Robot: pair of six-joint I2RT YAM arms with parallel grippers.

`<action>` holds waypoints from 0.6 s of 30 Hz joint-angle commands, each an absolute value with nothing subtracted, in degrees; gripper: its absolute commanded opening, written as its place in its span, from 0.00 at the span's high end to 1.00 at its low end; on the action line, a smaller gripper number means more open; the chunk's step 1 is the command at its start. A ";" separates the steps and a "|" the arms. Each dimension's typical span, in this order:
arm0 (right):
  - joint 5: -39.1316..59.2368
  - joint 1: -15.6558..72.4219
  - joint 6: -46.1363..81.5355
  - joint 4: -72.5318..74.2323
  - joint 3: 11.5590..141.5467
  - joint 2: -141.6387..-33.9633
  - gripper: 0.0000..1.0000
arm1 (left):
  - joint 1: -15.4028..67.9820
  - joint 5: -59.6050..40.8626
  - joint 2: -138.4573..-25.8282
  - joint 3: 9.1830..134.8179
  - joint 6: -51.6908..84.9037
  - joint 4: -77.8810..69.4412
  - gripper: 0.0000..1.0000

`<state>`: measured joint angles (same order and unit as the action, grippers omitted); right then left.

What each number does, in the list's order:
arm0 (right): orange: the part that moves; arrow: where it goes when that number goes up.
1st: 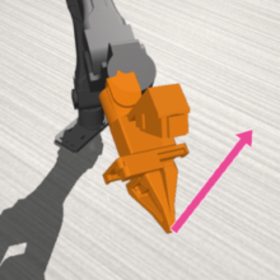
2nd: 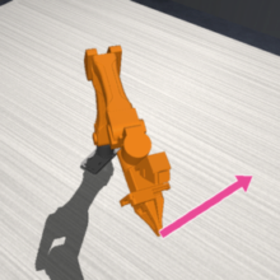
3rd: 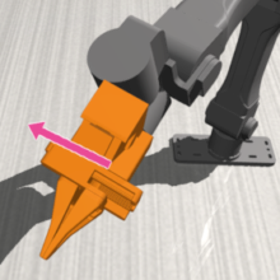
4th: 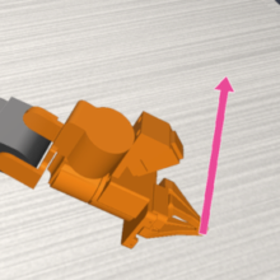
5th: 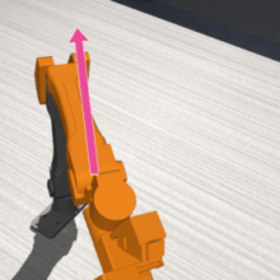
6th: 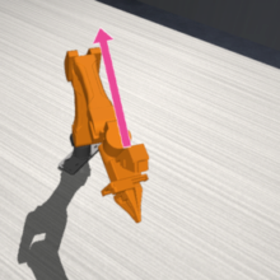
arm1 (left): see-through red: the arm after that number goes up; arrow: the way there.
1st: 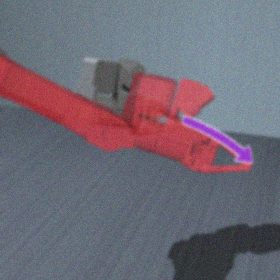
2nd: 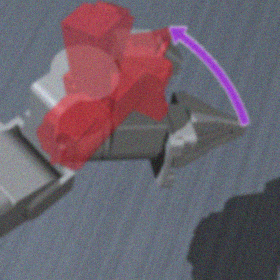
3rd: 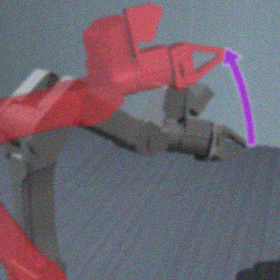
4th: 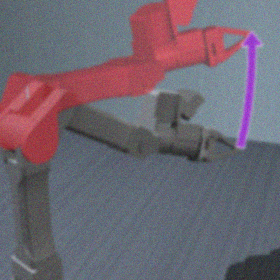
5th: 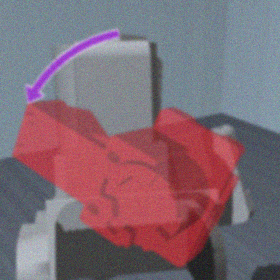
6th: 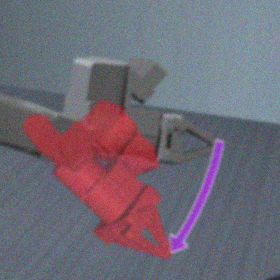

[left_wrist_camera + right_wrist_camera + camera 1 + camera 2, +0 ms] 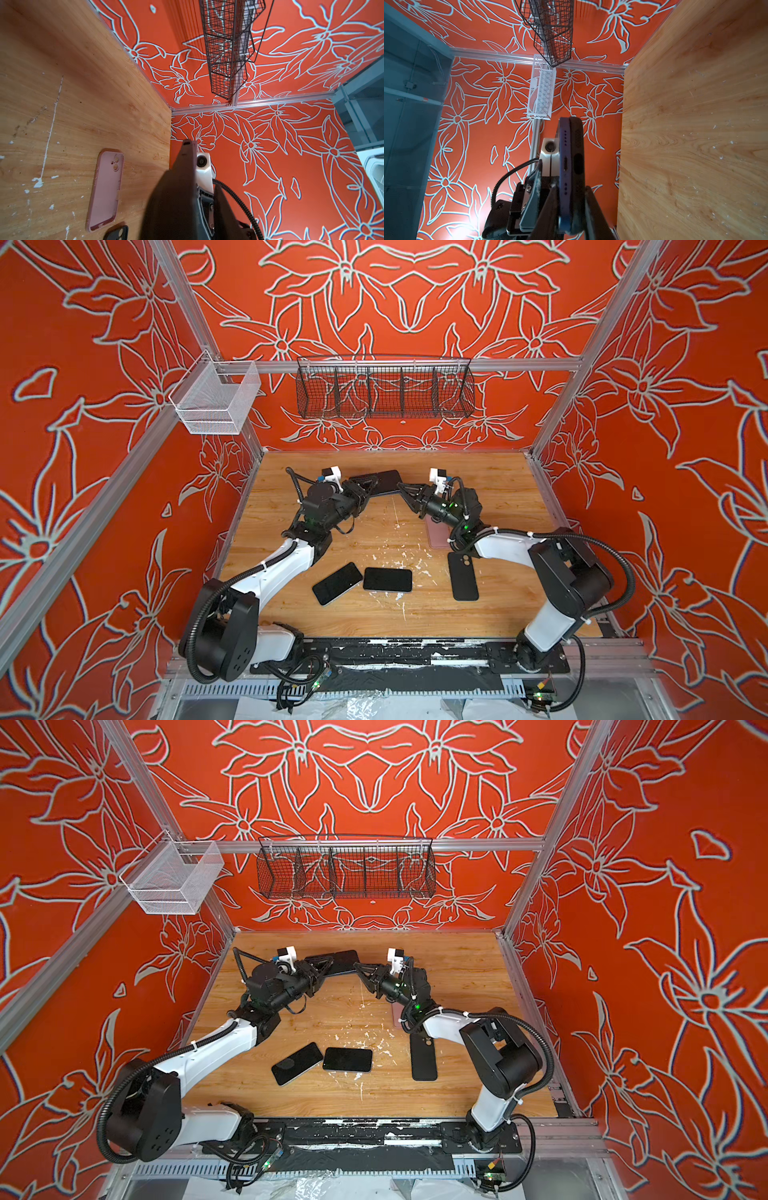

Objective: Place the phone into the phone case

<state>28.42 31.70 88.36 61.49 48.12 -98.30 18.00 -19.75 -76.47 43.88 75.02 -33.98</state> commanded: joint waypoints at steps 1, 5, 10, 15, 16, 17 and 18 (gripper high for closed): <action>33.34 35.81 90.20 62.79 47.75 -101.72 1.00 | 19.42 -21.48 -76.31 47.54 75.85 -47.21 0.84; 32.24 36.21 90.62 64.63 46.95 -102.64 1.00 | 19.51 -20.93 -76.74 48.29 75.64 -47.37 0.91; 32.29 36.56 90.23 64.01 47.37 -102.67 1.00 | 19.69 -20.86 -77.95 48.69 75.75 -47.72 1.00; 32.90 36.74 87.85 61.62 46.99 -101.16 1.00 | 19.68 -20.86 -77.50 47.49 75.85 -47.95 1.00; 32.95 36.68 86.84 60.59 46.77 -100.39 1.00 | 19.68 -20.83 -77.21 47.25 75.77 -47.62 1.00; 33.13 36.49 85.95 59.56 46.61 -99.70 1.00 | 19.69 -20.88 -76.80 47.05 75.62 -47.34 1.00; 33.22 36.25 85.18 58.69 46.42 -98.89 1.00 | 19.69 -20.92 -76.41 46.79 75.35 -47.00 1.00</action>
<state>24.77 32.42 89.45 65.36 48.03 -100.20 17.98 -18.44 -78.32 43.92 74.56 -36.07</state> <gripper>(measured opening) 0.200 0.102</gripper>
